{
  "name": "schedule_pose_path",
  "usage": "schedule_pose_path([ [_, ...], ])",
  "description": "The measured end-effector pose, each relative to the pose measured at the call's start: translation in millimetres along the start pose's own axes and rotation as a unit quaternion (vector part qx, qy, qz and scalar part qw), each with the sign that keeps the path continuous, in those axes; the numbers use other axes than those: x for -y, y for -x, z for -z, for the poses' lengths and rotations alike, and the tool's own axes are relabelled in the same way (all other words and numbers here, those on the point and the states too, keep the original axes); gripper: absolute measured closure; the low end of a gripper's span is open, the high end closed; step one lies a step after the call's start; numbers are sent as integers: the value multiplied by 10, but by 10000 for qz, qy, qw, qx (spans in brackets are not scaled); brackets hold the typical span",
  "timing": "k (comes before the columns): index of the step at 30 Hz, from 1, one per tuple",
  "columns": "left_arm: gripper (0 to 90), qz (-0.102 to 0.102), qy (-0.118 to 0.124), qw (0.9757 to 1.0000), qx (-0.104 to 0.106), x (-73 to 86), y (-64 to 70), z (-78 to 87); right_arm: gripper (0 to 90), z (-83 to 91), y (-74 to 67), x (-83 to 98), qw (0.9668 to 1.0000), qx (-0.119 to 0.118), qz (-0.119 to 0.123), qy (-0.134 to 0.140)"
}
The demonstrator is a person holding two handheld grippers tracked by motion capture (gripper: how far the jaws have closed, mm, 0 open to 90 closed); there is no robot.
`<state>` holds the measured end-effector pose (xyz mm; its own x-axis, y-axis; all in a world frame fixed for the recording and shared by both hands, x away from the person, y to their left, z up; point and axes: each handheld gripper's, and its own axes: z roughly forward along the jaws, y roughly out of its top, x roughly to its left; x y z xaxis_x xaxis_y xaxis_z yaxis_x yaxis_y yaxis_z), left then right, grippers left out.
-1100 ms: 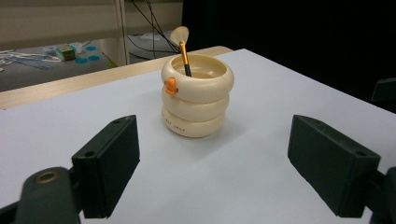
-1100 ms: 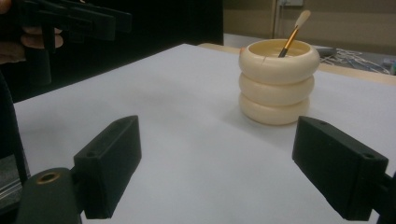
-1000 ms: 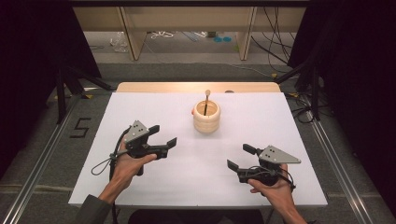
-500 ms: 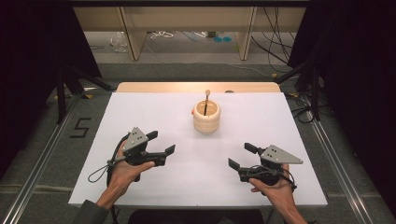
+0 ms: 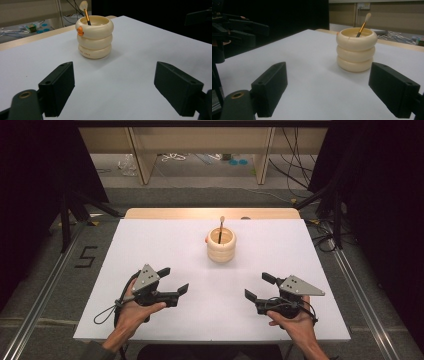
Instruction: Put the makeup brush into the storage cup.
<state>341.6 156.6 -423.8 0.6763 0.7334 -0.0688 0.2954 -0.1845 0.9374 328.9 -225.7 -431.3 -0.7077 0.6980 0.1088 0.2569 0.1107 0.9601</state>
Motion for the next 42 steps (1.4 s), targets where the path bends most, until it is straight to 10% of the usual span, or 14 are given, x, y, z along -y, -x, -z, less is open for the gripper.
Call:
schedule_pose_path([
  [42,157,-37,-8,9999,-101,169,100,134,158,-2,-11,5,10000,6,35,-29],
])
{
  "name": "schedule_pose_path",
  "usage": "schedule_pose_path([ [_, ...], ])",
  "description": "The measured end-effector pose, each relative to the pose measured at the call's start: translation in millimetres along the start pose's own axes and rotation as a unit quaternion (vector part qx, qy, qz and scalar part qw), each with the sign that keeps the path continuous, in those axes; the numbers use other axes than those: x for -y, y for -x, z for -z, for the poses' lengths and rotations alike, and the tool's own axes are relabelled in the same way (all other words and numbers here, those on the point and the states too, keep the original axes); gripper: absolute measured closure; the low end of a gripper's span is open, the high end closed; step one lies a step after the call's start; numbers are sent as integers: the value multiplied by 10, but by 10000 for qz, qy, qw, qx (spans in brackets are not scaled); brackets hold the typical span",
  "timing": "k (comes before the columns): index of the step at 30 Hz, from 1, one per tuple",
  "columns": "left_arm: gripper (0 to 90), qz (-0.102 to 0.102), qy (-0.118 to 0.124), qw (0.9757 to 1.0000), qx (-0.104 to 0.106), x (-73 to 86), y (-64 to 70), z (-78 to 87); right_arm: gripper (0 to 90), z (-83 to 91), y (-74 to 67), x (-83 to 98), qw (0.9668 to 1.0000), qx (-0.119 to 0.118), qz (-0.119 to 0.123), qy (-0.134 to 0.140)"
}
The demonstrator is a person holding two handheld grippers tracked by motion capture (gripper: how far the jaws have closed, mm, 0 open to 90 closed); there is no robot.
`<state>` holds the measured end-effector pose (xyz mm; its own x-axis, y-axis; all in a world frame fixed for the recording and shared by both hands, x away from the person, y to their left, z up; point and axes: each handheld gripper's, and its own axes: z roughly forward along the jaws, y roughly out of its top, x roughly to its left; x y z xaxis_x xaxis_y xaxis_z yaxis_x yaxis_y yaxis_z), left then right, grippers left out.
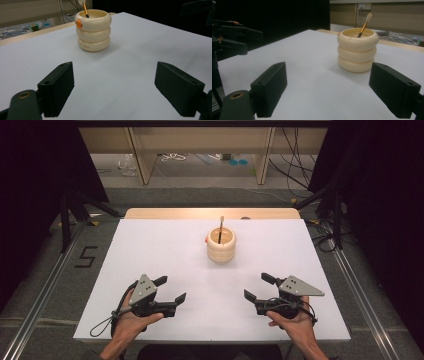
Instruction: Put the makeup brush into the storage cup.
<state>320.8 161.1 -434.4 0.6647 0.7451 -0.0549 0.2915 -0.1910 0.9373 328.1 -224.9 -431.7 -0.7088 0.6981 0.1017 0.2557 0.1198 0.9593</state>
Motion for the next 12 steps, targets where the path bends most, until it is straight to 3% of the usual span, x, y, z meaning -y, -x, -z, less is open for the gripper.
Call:
schedule_pose_path([
  [12,157,-26,6,10000,-33,5,-22,-1,158,-15,-2,4,9999,-104,13,43],
])
